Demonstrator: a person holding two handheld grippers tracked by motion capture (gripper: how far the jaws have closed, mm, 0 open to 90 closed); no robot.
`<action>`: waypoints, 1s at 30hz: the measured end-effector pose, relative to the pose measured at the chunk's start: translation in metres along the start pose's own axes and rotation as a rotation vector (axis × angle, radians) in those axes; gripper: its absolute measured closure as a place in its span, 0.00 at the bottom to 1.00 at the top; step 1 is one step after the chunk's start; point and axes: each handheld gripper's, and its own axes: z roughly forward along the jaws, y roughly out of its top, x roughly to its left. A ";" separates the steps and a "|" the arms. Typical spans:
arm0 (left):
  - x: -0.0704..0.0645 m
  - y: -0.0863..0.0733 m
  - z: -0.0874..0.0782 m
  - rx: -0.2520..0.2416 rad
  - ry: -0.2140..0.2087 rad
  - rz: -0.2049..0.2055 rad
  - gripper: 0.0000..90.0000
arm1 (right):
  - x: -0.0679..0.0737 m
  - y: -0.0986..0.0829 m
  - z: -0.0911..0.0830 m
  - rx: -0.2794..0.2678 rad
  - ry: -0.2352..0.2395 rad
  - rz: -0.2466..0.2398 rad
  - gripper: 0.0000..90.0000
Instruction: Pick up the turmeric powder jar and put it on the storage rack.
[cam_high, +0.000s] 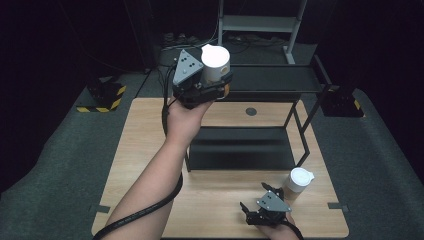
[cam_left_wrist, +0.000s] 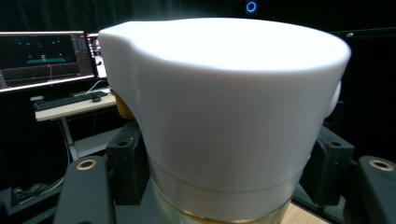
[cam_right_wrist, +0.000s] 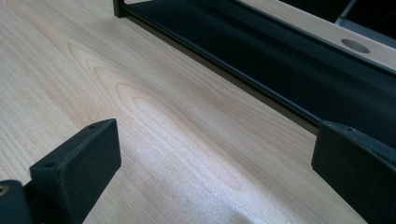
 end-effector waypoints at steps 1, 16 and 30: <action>0.001 0.000 0.003 0.000 0.007 -0.005 0.34 | 0.000 0.000 0.000 0.000 0.001 0.000 0.01; 0.005 0.002 0.025 0.014 0.056 -0.016 0.34 | -0.001 -0.001 0.000 -0.004 0.003 0.003 0.01; 0.007 -0.002 0.035 0.028 0.074 -0.030 0.34 | -0.001 -0.002 -0.001 -0.009 0.003 0.001 0.01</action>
